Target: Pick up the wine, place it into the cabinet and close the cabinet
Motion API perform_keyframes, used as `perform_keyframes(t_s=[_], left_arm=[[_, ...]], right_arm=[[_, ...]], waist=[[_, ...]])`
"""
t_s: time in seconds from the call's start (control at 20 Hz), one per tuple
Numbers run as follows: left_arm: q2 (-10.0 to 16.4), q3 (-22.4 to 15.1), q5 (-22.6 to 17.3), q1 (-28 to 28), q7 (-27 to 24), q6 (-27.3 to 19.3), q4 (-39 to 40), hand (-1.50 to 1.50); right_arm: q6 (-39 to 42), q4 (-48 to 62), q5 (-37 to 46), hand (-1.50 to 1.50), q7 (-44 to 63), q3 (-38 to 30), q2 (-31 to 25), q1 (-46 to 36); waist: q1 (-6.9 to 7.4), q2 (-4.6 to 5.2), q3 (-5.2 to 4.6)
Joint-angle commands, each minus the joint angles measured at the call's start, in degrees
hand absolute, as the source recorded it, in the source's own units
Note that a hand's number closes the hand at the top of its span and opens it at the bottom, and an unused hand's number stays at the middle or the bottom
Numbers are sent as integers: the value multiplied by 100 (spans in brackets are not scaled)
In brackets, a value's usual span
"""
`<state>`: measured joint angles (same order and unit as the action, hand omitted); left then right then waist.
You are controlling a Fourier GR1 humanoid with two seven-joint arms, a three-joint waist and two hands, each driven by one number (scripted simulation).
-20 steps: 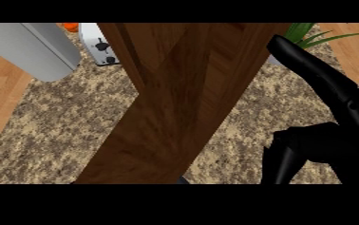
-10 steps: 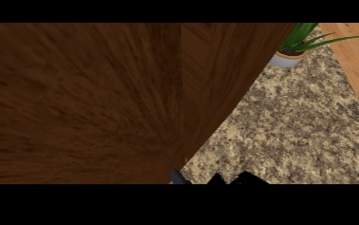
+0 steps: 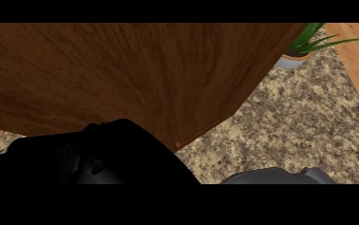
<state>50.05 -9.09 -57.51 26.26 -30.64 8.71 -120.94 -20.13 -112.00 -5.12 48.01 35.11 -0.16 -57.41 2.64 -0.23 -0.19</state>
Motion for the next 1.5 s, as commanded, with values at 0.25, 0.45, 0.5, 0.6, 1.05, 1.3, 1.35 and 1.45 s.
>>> perform_keyframes(t_s=[0.25,0.45,0.5,0.6,1.05,1.3,1.35,1.45], left_arm=[[250,884,-609,361,125,924,123,150],[344,1204,-828,493,189,1425,482,150],[523,1439,-1048,183,359,1298,647,150],[276,1168,-828,152,334,1293,646,150],[406,1554,-1077,121,583,1122,329,150],[306,1553,-1132,-6,564,1040,500,150],[402,1641,-1260,-61,640,989,475,150],[364,1557,-1232,61,668,999,285,150]], right_arm=[[-592,2652,-404,150,-1419,-308,16,-1158],[-517,3799,-737,150,-1633,-794,16,-1867],[-512,4045,-779,150,-1982,-610,16,-1639],[-244,4581,-833,150,-2387,-927,16,-1669],[-93,6047,-756,150,-3253,-1318,-268,-1647],[195,6126,-693,150,-3704,-1227,-559,-1366],[197,6181,-683,150,-3828,-1196,-522,-1261],[189,6220,-593,150,-3862,-1178,-703,-1147]], waist=[[85,50,9],[153,51,3],[82,83,6],[4,89,9],[31,123,14],[-39,179,8],[-16,213,12],[22,186,14]])
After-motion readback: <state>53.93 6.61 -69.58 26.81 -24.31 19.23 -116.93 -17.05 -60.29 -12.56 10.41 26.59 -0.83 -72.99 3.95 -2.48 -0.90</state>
